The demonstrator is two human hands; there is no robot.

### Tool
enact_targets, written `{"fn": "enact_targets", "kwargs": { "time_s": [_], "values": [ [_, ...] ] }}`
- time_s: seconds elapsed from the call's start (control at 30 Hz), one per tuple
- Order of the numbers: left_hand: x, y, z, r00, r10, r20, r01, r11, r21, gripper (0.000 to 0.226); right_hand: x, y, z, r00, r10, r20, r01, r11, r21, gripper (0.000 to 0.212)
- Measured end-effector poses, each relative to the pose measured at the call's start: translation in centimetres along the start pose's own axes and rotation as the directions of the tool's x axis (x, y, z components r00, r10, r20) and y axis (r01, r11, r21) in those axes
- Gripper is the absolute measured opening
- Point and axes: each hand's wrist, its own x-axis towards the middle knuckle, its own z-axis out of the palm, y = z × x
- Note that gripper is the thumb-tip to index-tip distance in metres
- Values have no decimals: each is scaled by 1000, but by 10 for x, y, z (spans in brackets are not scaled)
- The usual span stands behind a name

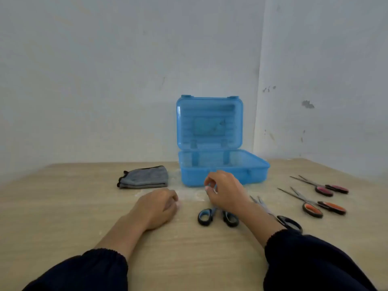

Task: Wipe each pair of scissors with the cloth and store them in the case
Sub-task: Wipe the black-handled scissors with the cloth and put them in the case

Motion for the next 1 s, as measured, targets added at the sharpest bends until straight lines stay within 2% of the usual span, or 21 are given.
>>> {"fn": "enact_targets", "kwargs": {
  "time_s": [0.17, 0.4, 0.5, 0.57, 0.63, 0.77, 0.87, 1.0],
  "values": [
    [-2, -4, 5, 1000, -8, 5, 8, 999, -32, 21, -17, 13, -12, 970, 140, 200, -142, 990, -7, 13],
    [0, 1, 6, 996, 81, -46, -84, 995, -60, 21, -25, 3, -13, 951, 256, 171, -258, 966, -14, 14],
    [-1, 12, 5, 988, 118, -95, -131, 982, -136, 34, -22, 0, -15, 926, 324, 192, -353, 925, 142, 15],
    [-1, 20, 5, 978, 174, -117, -191, 970, -151, 45, -19, -2, -15, 903, 375, 209, -425, 849, 313, 7],
    [-1, 24, 5, 972, 194, -129, -213, 965, -151, 44, -16, -3, -11, 884, 410, 224, -467, 753, 463, 16],
    [2, 24, 2, 971, 62, -232, -129, 950, -284, 19, -9, -4, -7, 868, 437, 237, -461, 530, 711, 17],
    [5, 22, -5, 928, -81, -363, -72, 919, -388, 6, 0, -6, -14, 883, 437, 172, -394, 491, 777, 15],
    [7, 21, -13, 868, -207, -452, -55, 863, -501, 7, 16, -15, -27, 913, 398, 91, -278, 442, 853, 12]
  ]
}}
